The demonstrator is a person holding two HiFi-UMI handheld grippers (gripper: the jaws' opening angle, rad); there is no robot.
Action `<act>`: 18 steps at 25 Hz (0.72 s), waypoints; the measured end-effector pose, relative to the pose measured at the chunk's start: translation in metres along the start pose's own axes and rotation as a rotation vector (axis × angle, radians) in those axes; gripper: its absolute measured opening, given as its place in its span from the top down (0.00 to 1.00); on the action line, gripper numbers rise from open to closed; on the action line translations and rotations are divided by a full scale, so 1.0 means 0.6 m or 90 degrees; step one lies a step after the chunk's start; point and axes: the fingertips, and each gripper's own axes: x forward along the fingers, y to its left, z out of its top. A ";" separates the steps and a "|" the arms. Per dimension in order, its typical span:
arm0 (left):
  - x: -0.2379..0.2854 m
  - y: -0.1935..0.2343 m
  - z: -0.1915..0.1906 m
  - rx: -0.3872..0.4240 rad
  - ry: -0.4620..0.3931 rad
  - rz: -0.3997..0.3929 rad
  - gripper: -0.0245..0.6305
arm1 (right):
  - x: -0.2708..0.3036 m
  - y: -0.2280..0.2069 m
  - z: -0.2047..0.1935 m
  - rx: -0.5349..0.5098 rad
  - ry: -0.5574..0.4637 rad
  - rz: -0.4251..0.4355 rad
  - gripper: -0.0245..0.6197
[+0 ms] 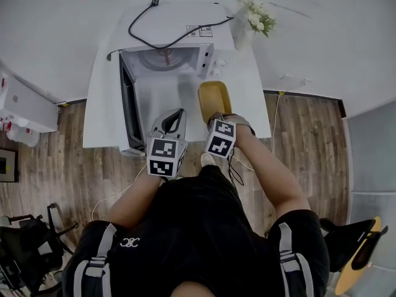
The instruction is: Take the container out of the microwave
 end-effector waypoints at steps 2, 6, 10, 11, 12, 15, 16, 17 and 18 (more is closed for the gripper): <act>-0.001 0.002 -0.001 -0.002 0.001 0.002 0.94 | -0.001 0.001 0.002 -0.001 -0.001 0.001 0.94; -0.003 0.008 0.000 -0.005 -0.002 0.008 0.94 | -0.002 0.001 0.007 -0.004 -0.003 0.003 0.94; -0.007 0.014 0.001 -0.009 -0.004 0.015 0.94 | -0.002 0.004 0.013 -0.011 -0.005 0.007 0.94; -0.007 0.015 0.002 -0.010 -0.005 0.017 0.94 | -0.003 0.004 0.014 -0.012 -0.006 0.007 0.94; -0.009 0.016 0.002 -0.010 -0.006 0.018 0.94 | -0.003 0.005 0.016 -0.013 -0.006 0.008 0.94; -0.014 0.016 0.002 -0.011 -0.008 0.019 0.94 | -0.004 0.008 0.019 -0.019 -0.004 0.008 0.94; -0.015 0.016 0.003 -0.012 -0.009 0.019 0.94 | -0.004 0.008 0.020 -0.022 -0.004 0.007 0.94; -0.016 0.016 0.003 -0.012 -0.010 0.020 0.94 | -0.003 0.008 0.021 -0.024 -0.004 0.008 0.94; -0.017 0.016 0.003 -0.012 -0.010 0.020 0.94 | -0.003 0.008 0.022 -0.025 -0.003 0.009 0.94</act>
